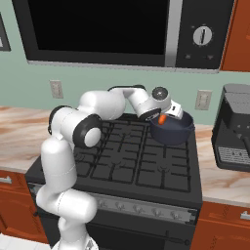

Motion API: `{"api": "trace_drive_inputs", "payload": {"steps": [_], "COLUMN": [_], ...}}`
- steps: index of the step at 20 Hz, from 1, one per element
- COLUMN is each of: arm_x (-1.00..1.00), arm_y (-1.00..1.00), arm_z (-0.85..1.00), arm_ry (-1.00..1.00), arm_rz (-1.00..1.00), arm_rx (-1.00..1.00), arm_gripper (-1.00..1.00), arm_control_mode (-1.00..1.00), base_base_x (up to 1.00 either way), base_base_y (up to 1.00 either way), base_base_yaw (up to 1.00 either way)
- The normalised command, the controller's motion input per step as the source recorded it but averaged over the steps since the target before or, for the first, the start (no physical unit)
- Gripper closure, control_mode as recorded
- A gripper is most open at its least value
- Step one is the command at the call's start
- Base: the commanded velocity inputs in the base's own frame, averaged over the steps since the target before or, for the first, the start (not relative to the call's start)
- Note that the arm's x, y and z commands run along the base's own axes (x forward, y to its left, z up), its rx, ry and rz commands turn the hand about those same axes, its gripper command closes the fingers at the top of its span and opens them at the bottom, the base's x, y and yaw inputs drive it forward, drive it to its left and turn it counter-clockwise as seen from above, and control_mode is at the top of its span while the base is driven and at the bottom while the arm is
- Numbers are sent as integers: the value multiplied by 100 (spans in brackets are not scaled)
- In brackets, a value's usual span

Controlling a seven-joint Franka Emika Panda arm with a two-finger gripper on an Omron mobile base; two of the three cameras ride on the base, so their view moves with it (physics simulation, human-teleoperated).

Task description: Turn on the burner for the pot on the stove. Wait thirty seconds for the pot to heat up. Then add the carrot to the pot.

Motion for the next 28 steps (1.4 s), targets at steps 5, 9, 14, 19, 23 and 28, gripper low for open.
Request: {"api": "trace_drive_inputs", "payload": {"steps": [5,9,14,19,23,28], "arm_x": [0,0,0,0,0,0], "arm_y": [0,0,0,0,0,0], "arm_z": [0,0,0,0,0,0], "arm_ry": [0,0,0,0,0,0], "arm_rz": [0,0,0,0,0,0], "arm_rx": [0,0,0,0,0,0], "arm_gripper": [100,100,100,100,100,100], "arm_control_mode": [-100,-100,-100,-100,-100,-100], "base_base_x": [0,0,0,0,0,0], "base_base_y": [0,0,0,0,0,0], "base_base_yaw": [0,0,0,0,0,0]}}
